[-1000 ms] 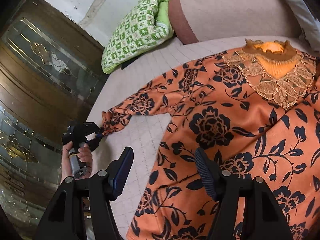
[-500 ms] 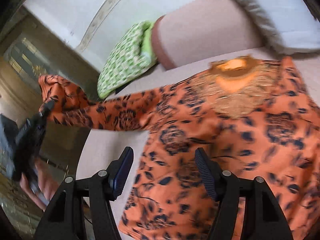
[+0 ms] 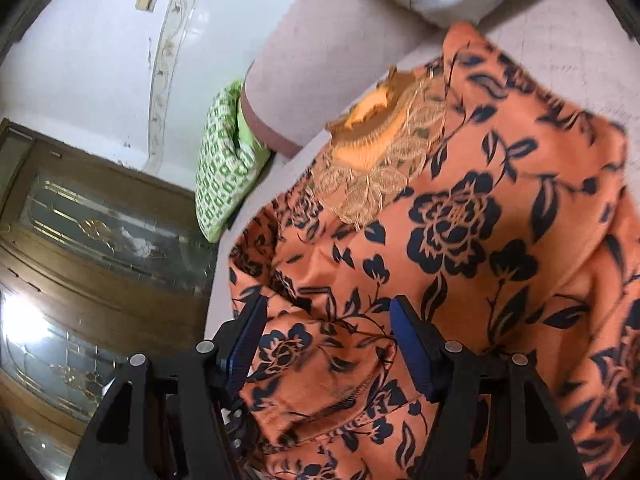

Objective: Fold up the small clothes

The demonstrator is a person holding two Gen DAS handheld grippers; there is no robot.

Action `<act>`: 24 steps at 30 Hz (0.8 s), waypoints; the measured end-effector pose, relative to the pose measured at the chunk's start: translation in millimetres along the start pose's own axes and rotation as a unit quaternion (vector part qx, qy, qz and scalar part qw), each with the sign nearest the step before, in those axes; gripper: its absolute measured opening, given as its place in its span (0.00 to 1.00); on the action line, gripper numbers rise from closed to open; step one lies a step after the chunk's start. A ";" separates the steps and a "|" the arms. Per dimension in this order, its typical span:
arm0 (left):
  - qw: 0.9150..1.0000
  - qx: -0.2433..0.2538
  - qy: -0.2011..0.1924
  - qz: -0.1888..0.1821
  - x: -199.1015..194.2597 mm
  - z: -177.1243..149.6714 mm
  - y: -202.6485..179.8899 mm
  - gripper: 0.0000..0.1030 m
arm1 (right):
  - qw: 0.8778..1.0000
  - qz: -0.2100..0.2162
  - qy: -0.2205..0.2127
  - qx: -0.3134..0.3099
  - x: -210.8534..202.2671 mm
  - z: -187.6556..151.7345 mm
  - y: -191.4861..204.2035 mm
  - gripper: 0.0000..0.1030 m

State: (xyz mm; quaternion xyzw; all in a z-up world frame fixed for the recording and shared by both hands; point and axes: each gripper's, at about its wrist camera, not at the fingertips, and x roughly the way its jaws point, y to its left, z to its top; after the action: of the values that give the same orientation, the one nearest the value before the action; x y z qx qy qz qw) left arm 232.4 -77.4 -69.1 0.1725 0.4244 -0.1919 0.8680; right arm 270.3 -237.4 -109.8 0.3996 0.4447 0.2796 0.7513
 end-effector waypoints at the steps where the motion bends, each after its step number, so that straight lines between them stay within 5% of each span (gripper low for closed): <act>1: 1.000 -0.004 0.006 -0.008 -11.1 -8.3 -2.2 0.12 | 1.000 0.001 0.008 -0.004 5.6 -2.8 -1.7 0.65; 7: 0.988 -0.116 -0.027 -0.097 -62.6 -18.7 36.9 0.42 | 0.995 0.012 0.086 -0.045 38.7 -25.6 12.2 0.65; 9: 0.983 -0.144 -0.041 -0.106 -68.7 -20.6 50.0 0.42 | 0.994 0.005 0.102 -0.043 47.0 -31.5 12.5 0.65; 13: 0.970 -0.237 -0.011 -0.062 -50.2 -28.5 92.8 0.43 | 0.990 -0.074 0.104 -0.051 53.2 -39.5 15.5 0.61; 17: 0.930 -0.357 0.036 -0.080 -18.9 -46.0 134.9 0.41 | 0.980 -0.111 0.086 -0.140 57.6 -37.8 53.8 0.61; 19: 0.924 -0.370 0.041 -0.091 -12.6 -46.9 138.6 0.41 | 0.968 -0.150 0.092 -0.181 73.3 -33.6 60.3 0.63; 22: 0.927 -0.365 0.045 -0.080 -2.6 -41.8 138.1 0.41 | 0.946 -0.184 0.158 -0.214 101.3 -35.9 51.5 0.65; 23: 0.927 -0.363 0.047 -0.078 -0.5 -41.5 137.3 0.41 | 0.938 -0.192 0.161 -0.240 100.7 -40.4 56.0 0.57; 24: 0.927 -0.363 0.052 -0.081 1.9 -40.7 136.0 0.41 | 0.930 -0.204 0.164 -0.258 99.5 -43.7 59.3 0.31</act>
State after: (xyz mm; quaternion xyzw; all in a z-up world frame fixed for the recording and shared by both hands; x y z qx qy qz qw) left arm 271.5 58.9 -75.7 -0.1793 0.5217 -0.0851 0.8297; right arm 272.0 -113.7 -116.2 0.0409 0.5462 0.2872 0.7858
